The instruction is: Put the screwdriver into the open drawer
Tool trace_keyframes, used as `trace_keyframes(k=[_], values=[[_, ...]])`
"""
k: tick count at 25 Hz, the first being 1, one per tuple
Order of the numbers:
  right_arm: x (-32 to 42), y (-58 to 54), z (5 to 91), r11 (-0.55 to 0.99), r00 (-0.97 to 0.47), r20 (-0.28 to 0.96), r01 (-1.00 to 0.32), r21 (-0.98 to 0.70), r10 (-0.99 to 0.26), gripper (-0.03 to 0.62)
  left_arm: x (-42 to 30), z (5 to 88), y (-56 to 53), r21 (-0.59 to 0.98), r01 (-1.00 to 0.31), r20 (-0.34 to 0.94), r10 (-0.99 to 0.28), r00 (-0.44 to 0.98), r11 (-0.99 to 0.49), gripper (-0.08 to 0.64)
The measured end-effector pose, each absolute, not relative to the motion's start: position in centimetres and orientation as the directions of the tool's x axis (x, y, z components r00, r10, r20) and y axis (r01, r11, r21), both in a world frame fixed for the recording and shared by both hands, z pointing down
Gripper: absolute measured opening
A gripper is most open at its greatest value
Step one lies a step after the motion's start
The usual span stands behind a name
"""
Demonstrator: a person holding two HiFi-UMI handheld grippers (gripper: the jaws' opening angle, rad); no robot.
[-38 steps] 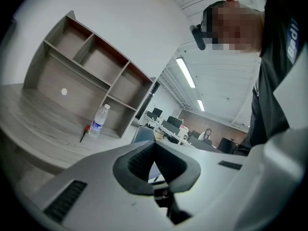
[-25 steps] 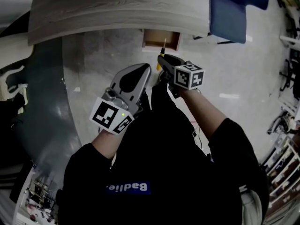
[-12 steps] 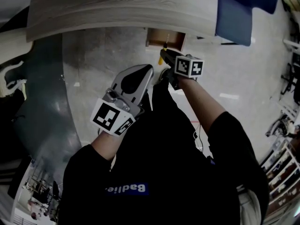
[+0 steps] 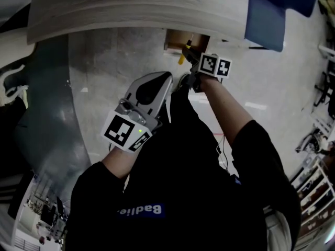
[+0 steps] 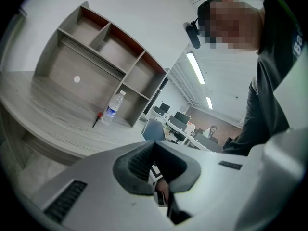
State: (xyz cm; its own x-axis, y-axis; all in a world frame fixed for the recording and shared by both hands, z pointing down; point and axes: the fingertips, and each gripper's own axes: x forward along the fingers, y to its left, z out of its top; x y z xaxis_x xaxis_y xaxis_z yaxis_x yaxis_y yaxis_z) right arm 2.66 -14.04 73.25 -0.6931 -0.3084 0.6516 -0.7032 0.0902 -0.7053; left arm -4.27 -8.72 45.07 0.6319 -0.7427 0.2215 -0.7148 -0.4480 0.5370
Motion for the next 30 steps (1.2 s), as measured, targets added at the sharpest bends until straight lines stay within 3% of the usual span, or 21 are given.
trace_keyframes(k=[8,30], values=[[3.9,-16.7,74.3,0.053,-0.662,0.668,-0.723,-0.689,-0.339,0.094,-4.6,45.8,-9.4,0.54,-0.721,0.234,-0.745,0.624,-0.434,0.002],[6.3,-20.5,78.2,0.149,-0.487,0.788,-0.871,-0.468,-0.376,0.094,-3.9,47.1,-10.0,0.567,-0.706,0.242,-0.733,0.636,-0.425,0.002]])
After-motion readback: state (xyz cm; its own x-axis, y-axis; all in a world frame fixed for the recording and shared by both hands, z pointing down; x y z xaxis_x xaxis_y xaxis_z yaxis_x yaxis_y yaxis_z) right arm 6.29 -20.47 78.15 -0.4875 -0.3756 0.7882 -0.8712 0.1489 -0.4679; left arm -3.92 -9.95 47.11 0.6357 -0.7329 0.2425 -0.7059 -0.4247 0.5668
